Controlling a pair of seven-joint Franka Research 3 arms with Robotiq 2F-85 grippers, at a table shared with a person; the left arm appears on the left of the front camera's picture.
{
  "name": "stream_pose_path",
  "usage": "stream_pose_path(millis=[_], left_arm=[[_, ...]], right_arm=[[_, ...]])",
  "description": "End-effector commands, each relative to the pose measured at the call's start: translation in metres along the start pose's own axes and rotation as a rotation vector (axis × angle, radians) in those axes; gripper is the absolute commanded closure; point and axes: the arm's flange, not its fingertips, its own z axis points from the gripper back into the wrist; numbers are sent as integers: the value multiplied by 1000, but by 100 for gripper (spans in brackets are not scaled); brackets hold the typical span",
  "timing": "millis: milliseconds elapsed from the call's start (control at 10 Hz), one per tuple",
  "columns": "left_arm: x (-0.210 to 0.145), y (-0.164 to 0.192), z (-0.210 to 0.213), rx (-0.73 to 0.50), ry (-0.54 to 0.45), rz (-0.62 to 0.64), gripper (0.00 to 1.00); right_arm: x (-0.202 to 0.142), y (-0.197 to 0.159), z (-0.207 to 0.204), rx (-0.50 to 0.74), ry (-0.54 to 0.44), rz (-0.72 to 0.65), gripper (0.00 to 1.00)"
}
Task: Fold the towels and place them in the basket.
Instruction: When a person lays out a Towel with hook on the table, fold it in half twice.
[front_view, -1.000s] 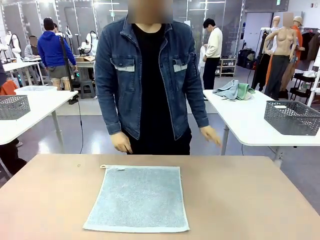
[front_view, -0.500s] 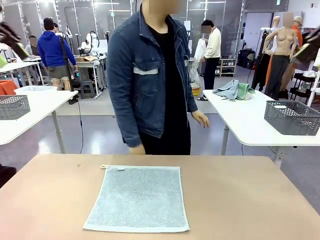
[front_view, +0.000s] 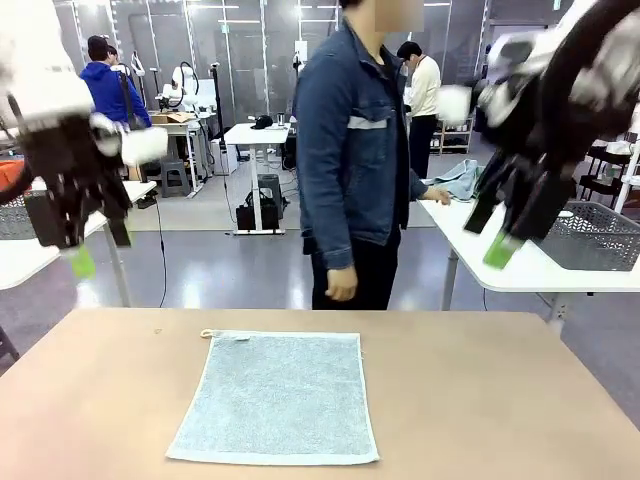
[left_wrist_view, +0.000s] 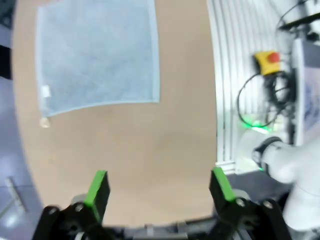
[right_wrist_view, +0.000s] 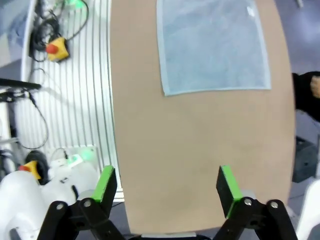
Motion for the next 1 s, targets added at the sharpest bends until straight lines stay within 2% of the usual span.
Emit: stream_pose_path(millis=[0, 200, 400, 700, 900], left_arm=[[-4, -6, -42, 11, 86, 30, 0], [-7, -6, -74, 44, 119, 71, 0], [-12, -5, -95, 104, 141, 78, 0], [-11, 0, -98, 121, 146, 117, 0], [-12, 3, -96, 83, 117, 69, 0]], right_arm=[[3, -8, -56, -19, 107, -62, 0], [6, -5, -99, -36, 178, -80, 0], [3, -6, -123, -60, 189, -94, 0], [4, -8, -124, -75, 184, -102, 0], [3, -6, -127, -40, 187, -77, 0]])
